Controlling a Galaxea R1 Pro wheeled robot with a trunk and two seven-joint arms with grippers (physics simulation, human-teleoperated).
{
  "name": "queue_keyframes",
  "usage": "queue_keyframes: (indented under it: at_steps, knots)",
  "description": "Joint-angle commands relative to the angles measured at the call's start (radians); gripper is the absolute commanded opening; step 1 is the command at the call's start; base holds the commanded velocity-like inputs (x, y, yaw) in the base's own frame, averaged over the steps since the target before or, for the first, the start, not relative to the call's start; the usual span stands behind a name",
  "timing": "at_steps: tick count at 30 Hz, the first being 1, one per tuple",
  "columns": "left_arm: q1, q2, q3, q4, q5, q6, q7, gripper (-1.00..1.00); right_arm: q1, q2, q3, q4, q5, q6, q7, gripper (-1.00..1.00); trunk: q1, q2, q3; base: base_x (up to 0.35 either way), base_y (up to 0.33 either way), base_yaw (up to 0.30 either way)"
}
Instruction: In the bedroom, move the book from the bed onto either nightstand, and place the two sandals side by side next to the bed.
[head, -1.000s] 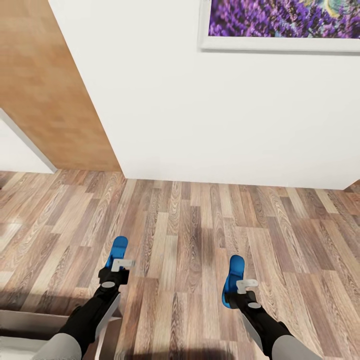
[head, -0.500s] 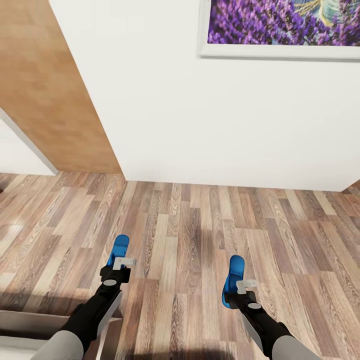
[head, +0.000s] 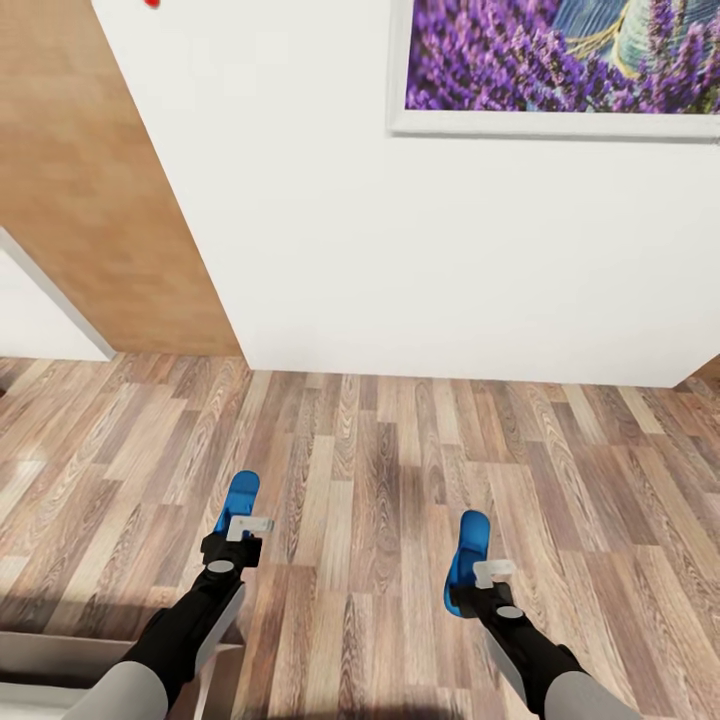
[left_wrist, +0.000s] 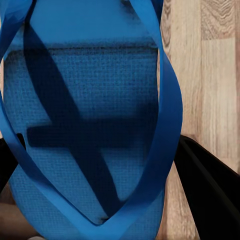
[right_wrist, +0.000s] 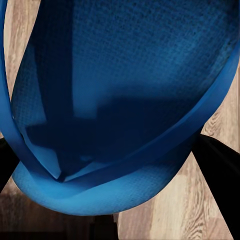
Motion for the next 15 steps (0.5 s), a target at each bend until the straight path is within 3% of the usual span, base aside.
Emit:
queue_keyframes:
  at_steps: [1,8,11,15]
  knots:
    - [0.000,0.002,-0.008,-0.001,0.011,0.005,0.010,-1.00,0.000,-0.003,0.007,0.000,0.004,0.002,-0.008,-1.00,-0.004,0.007,0.004,0.000,0.000,-0.017]
    - [0.000,0.002,-0.006,0.055,0.012,0.001,0.010,-1.00,0.000,-0.021,0.007,-0.001,0.003,0.001,-0.008,-1.00,-0.031,0.056,0.037,0.000,0.000,-0.007]
    - [0.000,0.001,-0.005,0.151,0.015,-0.017,0.010,-1.00,0.001,-0.027,0.007,0.003,0.002,0.001,-0.008,-1.00,-0.042,0.077,0.051,0.000,0.000,-0.001]
    - [0.000,0.000,-0.005,0.295,0.017,-0.115,-0.002,-1.00,0.013,-0.040,0.007,0.011,0.000,-0.041,-0.008,-1.00,-0.057,0.105,0.070,0.000,0.000,0.000]
